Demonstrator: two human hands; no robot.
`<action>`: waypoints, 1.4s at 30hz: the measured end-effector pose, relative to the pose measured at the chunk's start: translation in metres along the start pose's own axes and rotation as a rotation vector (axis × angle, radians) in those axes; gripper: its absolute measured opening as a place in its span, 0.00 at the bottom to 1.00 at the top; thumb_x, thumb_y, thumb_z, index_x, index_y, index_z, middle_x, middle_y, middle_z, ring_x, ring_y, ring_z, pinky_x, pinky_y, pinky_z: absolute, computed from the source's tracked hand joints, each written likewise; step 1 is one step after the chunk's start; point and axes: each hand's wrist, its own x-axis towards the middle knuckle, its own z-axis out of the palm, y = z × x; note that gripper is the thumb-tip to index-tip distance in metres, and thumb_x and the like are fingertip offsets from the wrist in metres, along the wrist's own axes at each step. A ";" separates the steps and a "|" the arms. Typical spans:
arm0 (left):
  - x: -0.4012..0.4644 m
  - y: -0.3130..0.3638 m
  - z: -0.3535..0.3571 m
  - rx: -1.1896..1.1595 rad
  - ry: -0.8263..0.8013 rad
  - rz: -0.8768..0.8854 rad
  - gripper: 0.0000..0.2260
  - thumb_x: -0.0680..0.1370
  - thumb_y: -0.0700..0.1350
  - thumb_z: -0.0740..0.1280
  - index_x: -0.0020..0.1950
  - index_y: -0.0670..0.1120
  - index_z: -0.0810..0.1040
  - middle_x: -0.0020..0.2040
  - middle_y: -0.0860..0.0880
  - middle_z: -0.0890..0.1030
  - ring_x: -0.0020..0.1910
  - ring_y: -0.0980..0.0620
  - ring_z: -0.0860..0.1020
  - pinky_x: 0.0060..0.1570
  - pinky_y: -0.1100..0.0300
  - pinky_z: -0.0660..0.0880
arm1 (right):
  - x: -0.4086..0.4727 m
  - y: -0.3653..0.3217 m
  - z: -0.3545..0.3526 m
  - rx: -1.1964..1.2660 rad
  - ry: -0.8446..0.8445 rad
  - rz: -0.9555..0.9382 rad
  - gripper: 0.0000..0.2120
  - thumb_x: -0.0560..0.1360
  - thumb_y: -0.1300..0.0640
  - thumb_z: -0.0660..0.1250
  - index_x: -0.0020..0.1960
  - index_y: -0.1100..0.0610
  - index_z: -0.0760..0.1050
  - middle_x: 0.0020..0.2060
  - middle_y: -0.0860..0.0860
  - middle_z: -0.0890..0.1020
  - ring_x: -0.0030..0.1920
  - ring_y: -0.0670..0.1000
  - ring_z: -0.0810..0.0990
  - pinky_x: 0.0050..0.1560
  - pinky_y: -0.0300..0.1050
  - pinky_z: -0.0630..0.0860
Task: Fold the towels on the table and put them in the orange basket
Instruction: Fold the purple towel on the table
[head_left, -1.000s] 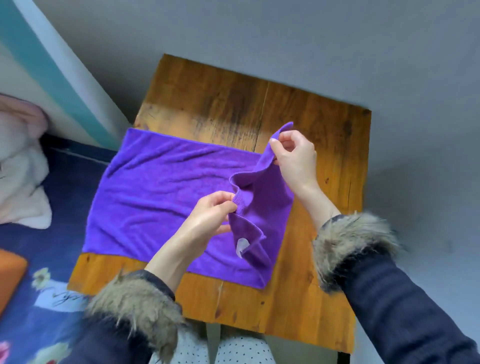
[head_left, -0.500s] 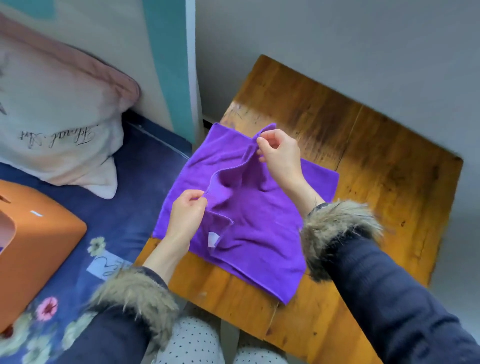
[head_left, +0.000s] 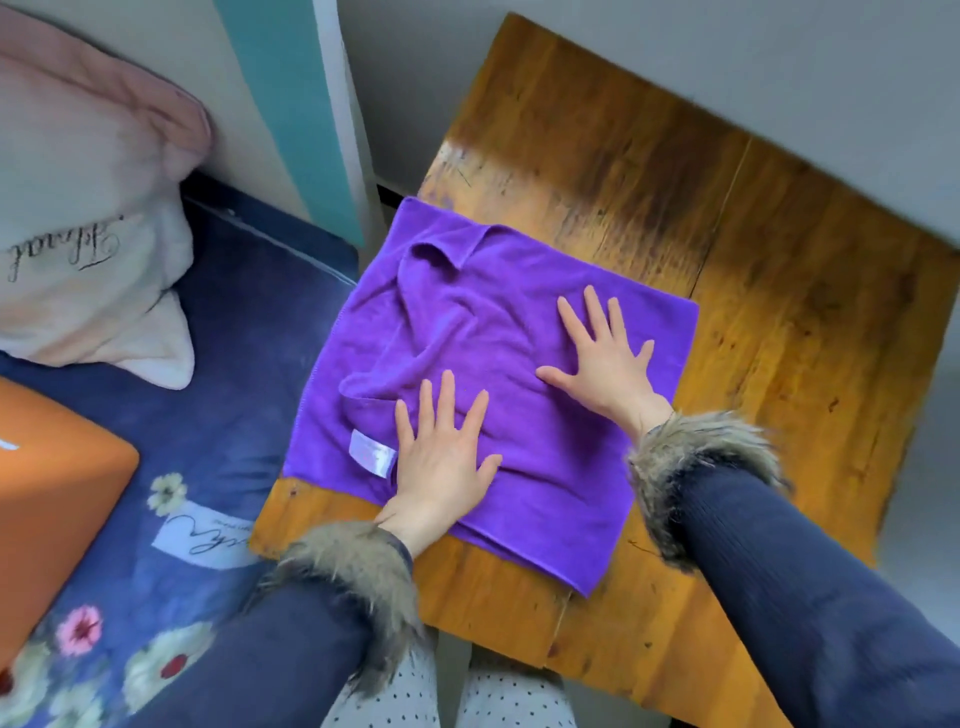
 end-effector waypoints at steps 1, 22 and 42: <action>0.003 0.002 0.004 0.016 -0.023 -0.005 0.35 0.77 0.61 0.58 0.77 0.54 0.44 0.76 0.42 0.37 0.75 0.39 0.38 0.70 0.38 0.41 | 0.000 0.002 0.001 0.006 0.002 0.004 0.42 0.71 0.36 0.63 0.76 0.42 0.42 0.76 0.44 0.38 0.75 0.52 0.35 0.65 0.76 0.49; 0.035 0.128 0.030 0.237 -0.111 0.459 0.24 0.74 0.49 0.68 0.66 0.47 0.65 0.78 0.47 0.46 0.76 0.43 0.43 0.71 0.40 0.47 | -0.168 0.128 0.067 0.305 -0.178 0.621 0.38 0.76 0.47 0.63 0.77 0.53 0.44 0.75 0.62 0.48 0.71 0.63 0.62 0.63 0.53 0.68; 0.054 0.123 0.028 0.069 0.338 0.302 0.14 0.72 0.45 0.72 0.52 0.40 0.75 0.49 0.39 0.74 0.48 0.37 0.72 0.42 0.46 0.70 | -0.119 0.176 0.035 0.250 0.407 0.442 0.20 0.75 0.47 0.65 0.59 0.61 0.68 0.57 0.58 0.72 0.59 0.59 0.69 0.49 0.55 0.71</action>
